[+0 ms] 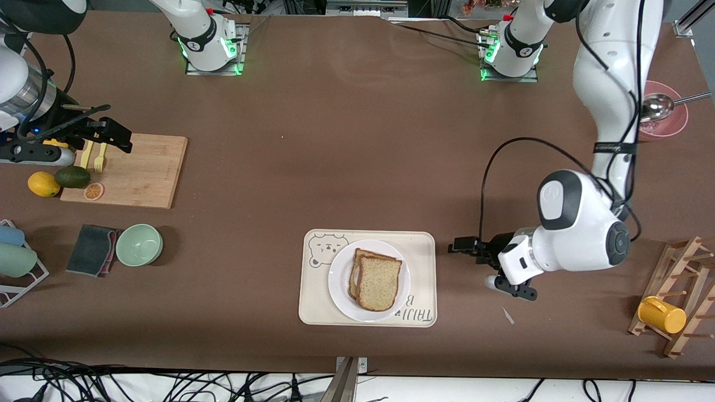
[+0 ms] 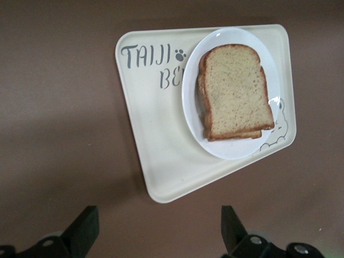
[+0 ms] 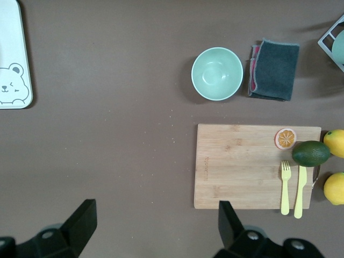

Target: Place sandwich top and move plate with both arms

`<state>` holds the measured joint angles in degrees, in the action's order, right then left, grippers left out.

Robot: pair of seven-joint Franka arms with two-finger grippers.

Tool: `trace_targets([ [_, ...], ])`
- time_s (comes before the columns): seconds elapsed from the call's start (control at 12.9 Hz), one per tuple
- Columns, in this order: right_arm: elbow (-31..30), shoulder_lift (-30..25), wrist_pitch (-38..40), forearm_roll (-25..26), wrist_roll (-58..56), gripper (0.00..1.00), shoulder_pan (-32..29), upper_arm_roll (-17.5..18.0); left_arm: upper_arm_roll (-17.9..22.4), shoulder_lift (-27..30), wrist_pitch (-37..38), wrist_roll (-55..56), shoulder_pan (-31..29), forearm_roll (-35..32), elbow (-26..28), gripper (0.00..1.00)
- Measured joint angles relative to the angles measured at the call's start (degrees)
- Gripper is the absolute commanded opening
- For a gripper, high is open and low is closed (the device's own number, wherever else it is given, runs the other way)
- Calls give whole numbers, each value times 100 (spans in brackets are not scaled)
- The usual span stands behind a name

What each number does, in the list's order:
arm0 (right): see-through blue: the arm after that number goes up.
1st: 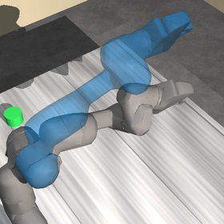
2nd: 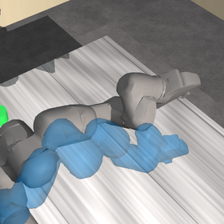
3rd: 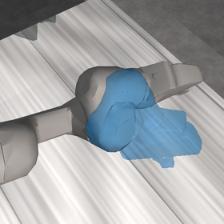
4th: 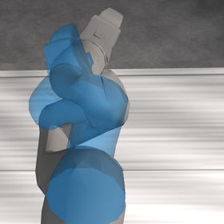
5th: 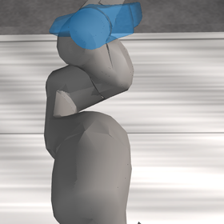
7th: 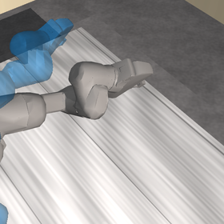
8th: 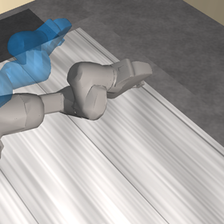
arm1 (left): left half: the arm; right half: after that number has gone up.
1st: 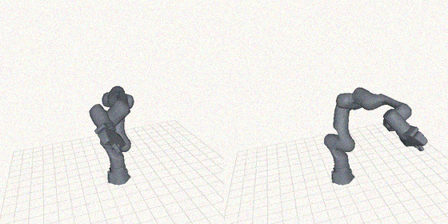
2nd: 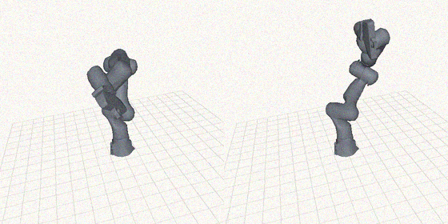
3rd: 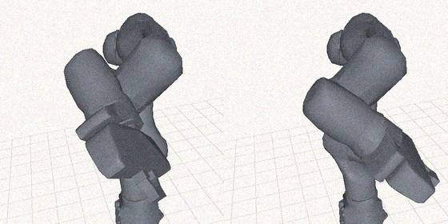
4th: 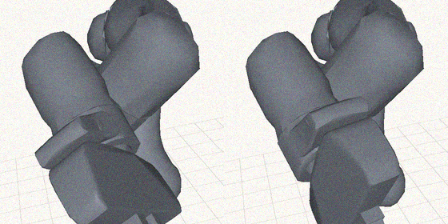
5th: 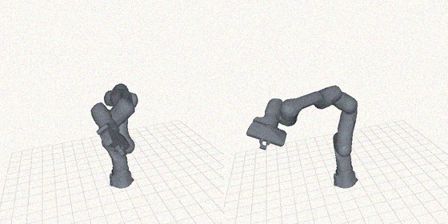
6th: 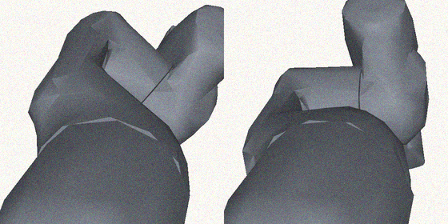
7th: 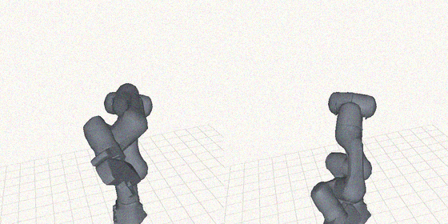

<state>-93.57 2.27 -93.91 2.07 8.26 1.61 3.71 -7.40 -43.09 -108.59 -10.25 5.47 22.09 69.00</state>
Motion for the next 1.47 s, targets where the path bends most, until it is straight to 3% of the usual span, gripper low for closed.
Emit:
trace_targets([
  [0.31, 0, 1, 0, 0, 0, 100, 0, 0, 5, 668, 992, 193, -77, -1450, 4, 100],
  [0.77, 0, 2, 0, 0, -64, 100, 0, 0, 19, 1851, 2137, 583, -79, -2431, 26, 100],
  [1.16, 0, 3, 0, -159, -66, 100, 0, 0, 237, 2665, 2445, 757, -56, -2492, 228, 100],
  [1.47, 0, 3, 0, -294, -66, 100, 0, 0, 642, 3539, 1800, 913, -152, -2129, 1423, 100],
])
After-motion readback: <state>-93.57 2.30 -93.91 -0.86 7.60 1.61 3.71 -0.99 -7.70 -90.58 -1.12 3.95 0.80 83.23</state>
